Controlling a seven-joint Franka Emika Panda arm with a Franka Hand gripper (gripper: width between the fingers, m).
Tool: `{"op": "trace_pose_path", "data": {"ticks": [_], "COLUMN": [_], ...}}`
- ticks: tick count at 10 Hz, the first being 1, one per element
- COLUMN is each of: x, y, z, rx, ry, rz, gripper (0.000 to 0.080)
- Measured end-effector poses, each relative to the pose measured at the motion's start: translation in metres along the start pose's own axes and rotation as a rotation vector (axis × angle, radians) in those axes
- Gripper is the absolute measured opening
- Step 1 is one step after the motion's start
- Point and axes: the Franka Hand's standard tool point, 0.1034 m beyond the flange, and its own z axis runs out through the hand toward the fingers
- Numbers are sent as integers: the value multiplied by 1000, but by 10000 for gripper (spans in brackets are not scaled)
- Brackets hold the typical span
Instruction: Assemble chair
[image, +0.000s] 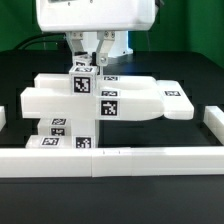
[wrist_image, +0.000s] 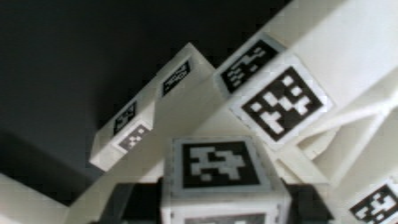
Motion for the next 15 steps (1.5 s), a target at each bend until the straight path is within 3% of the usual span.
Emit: {"op": "trace_pose_path", "data": {"ticks": [1,2,3,5,8,15], "x": [0,0,0,-2,-2,1], "y": [0,0,0,-2,-3,-1], "z": [0,0,0,0,-1,-4], "rx": [0,0,0,-1,-1,-3], "ry": [1,1,0,0,2,3], "rz": [9,-12,-30,-113,-372,-979], "gripper": [284,357,357,599,647,649]}}
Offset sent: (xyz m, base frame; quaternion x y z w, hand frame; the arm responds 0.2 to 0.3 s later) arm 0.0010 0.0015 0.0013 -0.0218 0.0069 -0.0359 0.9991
